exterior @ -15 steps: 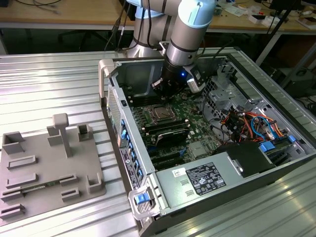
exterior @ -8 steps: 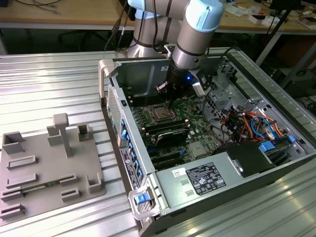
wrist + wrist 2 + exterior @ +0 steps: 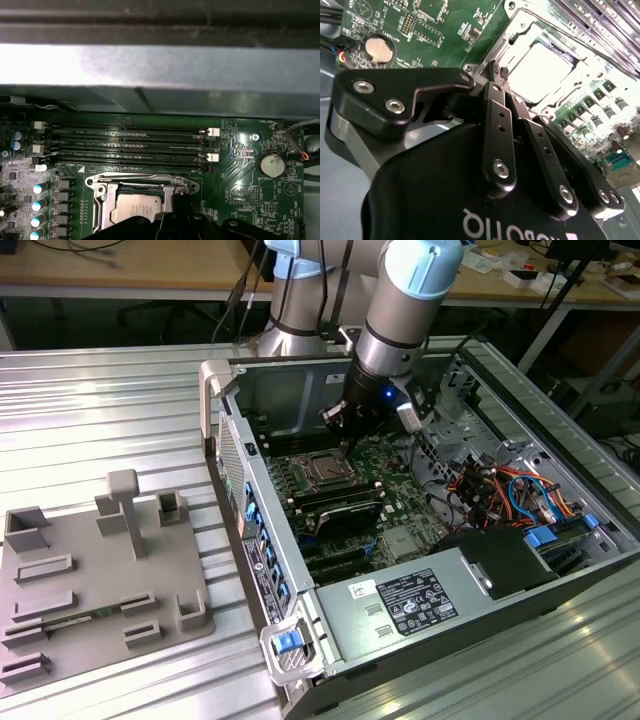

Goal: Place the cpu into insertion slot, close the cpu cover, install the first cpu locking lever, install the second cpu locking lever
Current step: 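Install the second cpu locking lever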

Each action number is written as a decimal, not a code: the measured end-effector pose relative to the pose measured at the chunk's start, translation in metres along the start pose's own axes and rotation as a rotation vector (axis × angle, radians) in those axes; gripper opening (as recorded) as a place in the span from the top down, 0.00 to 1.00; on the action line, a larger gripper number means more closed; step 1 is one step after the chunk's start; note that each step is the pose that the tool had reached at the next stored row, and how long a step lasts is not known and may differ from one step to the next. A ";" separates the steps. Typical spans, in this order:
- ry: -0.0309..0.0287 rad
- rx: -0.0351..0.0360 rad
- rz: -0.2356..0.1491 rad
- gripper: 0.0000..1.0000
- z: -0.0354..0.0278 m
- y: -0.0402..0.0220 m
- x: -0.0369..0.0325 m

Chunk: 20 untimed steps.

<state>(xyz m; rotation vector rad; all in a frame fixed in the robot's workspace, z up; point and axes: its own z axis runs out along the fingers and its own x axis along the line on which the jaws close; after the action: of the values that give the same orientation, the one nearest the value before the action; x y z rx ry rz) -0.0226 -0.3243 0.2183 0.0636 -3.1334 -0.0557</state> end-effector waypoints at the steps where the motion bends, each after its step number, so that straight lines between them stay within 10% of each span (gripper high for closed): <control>1: -0.0001 0.0001 0.000 0.89 -0.0007 -0.0009 0.0001; 20: 0.0003 0.0029 0.000 0.89 -0.0101 -0.0392 0.0016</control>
<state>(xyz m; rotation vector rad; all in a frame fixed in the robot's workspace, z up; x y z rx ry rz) -0.0225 -0.3638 0.2270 0.0633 -3.1333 -0.0512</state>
